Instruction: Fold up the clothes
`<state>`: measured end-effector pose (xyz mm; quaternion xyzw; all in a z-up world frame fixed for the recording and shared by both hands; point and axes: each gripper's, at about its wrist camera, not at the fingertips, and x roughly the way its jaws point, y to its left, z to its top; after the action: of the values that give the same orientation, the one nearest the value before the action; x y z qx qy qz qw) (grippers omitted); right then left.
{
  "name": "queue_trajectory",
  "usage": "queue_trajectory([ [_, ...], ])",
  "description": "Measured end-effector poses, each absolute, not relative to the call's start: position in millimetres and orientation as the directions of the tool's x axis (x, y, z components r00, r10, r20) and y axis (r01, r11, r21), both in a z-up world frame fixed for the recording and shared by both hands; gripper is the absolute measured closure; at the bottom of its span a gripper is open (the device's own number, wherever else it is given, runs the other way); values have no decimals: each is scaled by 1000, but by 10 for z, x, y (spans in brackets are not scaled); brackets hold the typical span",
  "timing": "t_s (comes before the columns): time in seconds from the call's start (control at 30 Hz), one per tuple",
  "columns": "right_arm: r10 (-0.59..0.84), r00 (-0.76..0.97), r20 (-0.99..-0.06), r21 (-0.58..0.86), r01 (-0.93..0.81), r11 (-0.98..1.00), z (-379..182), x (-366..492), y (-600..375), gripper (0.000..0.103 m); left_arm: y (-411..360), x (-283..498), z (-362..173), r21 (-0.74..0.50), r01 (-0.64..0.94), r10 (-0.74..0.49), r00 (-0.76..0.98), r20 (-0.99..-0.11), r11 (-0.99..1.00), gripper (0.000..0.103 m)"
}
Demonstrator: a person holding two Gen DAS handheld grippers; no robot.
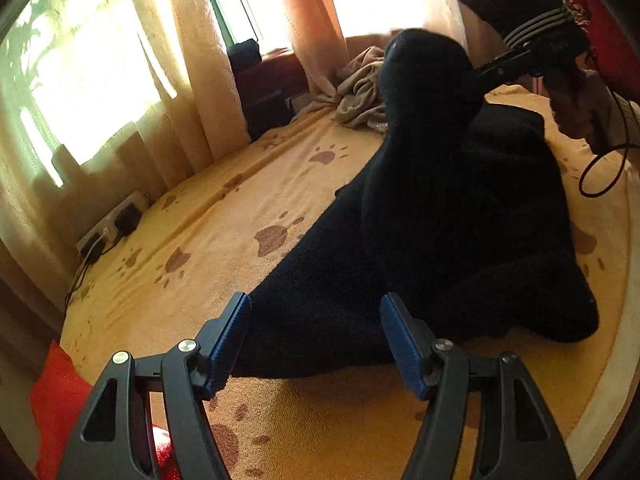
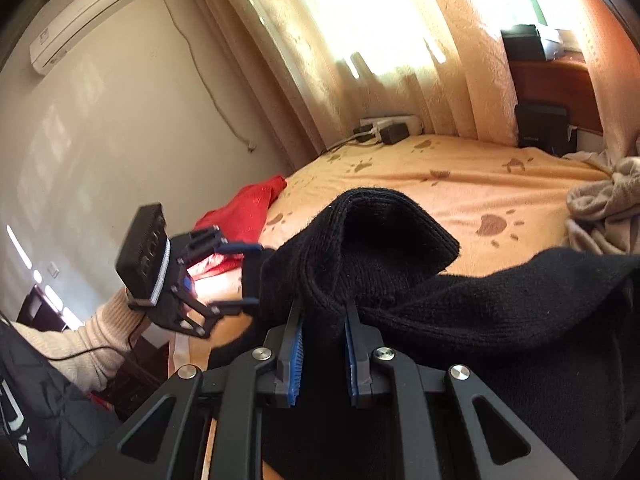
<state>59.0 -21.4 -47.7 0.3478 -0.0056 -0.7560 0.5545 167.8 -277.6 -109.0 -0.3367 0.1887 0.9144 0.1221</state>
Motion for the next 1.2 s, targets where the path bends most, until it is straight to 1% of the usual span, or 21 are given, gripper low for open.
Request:
queue_trajectory([
  [0.07,-842,-178,-508,389,825,-409,-401,532,-236,84,-2840,1693,-1039,233,-349,125,-754,-645,-907,31],
  [0.1,-842,-196,-502,386,820,-422,-362,503,-246,84,-2871,1709,-1010,220,-349,138,-760,-634,-911,24],
  [0.13,-843,-205,-497,388,817,-427,-338,468,-262,84,-2901,1739,-976,209,-350,152,-769,-621,-913,20],
  [0.17,-845,-211,-491,390,814,-431,-319,432,-279,84,-2931,1769,-941,198,-350,166,-777,-607,-916,18],
  [0.33,-850,-236,-471,399,803,-444,-235,275,-364,84,-2954,1834,-899,168,-385,220,-777,-590,-908,18],
  [0.53,-851,-277,-446,398,791,-465,-146,178,-378,85,-2779,1765,-990,175,-461,261,-731,-630,-870,18],
  [0.6,-851,-282,-442,393,793,-467,-109,139,-396,87,-2722,1806,-992,179,-490,285,-726,-626,-853,18],
  [0.7,-853,-258,-454,371,816,-444,-102,102,-454,87,-2700,1821,-1033,193,-486,268,-723,-637,-852,15],
  [0.8,-839,-269,-474,350,816,-460,-127,63,-421,86,-2744,1766,-1126,253,-437,181,-734,-654,-863,15],
  [0.83,-824,-279,-493,342,809,-478,-144,40,-392,82,-2765,1738,-1147,269,-420,154,-739,-656,-867,15],
  [0.87,-811,-296,-504,330,802,-498,-160,24,-340,74,-2786,1705,-1166,284,-402,128,-742,-658,-871,15],
  [0.9,-799,-315,-512,317,795,-517,-174,11,-282,57,-2806,1663,-1179,294,-384,104,-743,-661,-875,15],
  [0.93,-789,-336,-515,302,790,-534,-185,6,-212,46,-2819,1618,-1191,299,-372,86,-740,-667,-879,15],
  [0.97,-778,-358,-516,286,784,-550,-195,5,-138,26,-2825,1574,-1205,301,-366,76,-735,-673,-880,15],
  [1.0,-768,-380,-516,265,782,-564,-202,14,-68,22,-2827,1535,-1218,301,-366,71,-731,-679,-881,15],
  [1.03,-758,-397,-518,242,781,-575,-205,19,-3,22,-2828,1500,-1222,295,-369,74,-724,-685,-882,15],
  [1.07,-752,-403,-522,217,790,-574,-209,31,47,22,-2836,1462,-1226,281,-370,79,-716,-693,-886,17],
  [1.1,-748,-405,-526,190,801,-568,-214,47,94,22,-2848,1422,-1227,263,-366,83,-707,-703,-893,28],
  [1.13,-728,-431,-533,128,809,-573,-222,83,113,22,-2875,1379,-1224,233,-356,90,-696,-713,-905,38],
  [1.17,-702,-465,-539,53,813,-580,-230,125,125,22,-2926,1329,-1216,186,-339,105,-682,-724,-922,60],
  [1.2,-670,-492,-556,-23,815,-580,-262,155,107,22,-2994,1281,-1203,135,-313,119,-673,-730,-940,77],
])
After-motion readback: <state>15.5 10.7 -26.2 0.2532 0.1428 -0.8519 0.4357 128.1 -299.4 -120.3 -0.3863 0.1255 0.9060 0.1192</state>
